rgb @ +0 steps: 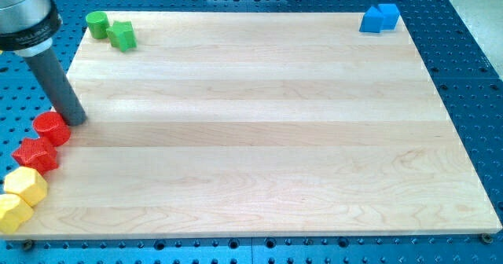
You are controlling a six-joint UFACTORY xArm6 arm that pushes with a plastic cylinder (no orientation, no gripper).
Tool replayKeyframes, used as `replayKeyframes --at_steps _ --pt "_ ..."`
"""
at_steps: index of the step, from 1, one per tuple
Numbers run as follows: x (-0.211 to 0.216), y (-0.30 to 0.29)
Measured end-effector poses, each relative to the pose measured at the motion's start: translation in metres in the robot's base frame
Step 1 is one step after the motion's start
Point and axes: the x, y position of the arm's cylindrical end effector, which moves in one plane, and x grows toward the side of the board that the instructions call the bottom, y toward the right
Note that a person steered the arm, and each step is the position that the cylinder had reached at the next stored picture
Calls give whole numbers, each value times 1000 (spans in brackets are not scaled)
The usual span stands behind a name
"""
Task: Push the green star close to the red circle
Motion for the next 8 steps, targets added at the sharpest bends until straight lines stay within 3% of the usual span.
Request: replayKeyframes --at_steps 1,2,3,5,6,8 --pt "-2 0" --pt "-46 33" --pt "-114 122" --pt "-248 123" --pt "-260 104" --pt "-243 51"
